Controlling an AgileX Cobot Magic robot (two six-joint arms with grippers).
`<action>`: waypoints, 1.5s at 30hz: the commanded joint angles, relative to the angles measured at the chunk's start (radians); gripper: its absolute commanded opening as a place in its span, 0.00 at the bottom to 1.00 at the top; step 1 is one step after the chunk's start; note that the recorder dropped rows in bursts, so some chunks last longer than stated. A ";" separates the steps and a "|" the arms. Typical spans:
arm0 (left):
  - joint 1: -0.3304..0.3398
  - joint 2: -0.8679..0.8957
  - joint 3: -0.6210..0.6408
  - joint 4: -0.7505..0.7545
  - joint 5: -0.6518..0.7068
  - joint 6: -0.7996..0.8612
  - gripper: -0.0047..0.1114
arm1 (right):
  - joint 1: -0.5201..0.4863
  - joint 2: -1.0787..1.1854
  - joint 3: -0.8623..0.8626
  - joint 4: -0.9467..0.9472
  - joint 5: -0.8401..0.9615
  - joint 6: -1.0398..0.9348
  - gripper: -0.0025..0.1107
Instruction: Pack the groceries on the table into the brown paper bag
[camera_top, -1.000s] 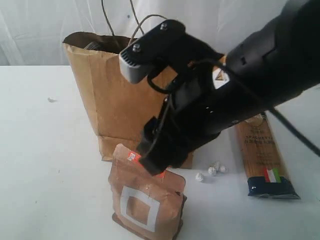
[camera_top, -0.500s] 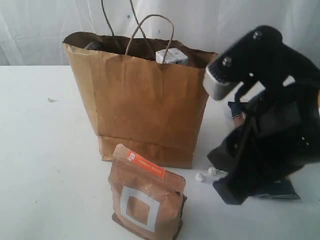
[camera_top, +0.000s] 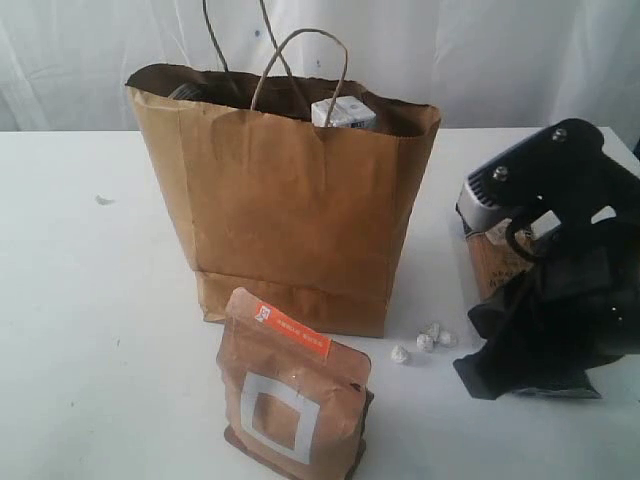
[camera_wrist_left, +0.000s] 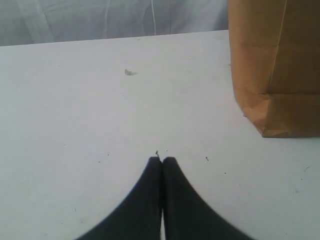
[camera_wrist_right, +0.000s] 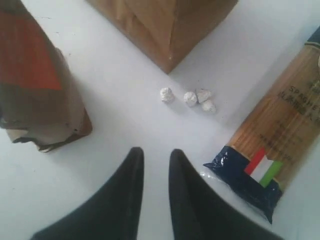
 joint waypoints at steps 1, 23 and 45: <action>0.003 -0.005 0.004 -0.003 -0.005 0.003 0.04 | -0.045 0.051 0.004 -0.003 -0.016 -0.003 0.18; 0.003 -0.005 0.004 -0.003 -0.005 0.003 0.04 | -0.214 0.421 -0.045 0.175 -0.056 -0.234 0.18; 0.003 -0.005 0.004 -0.003 -0.005 0.003 0.04 | -0.272 0.699 -0.160 0.126 -0.186 -0.251 0.31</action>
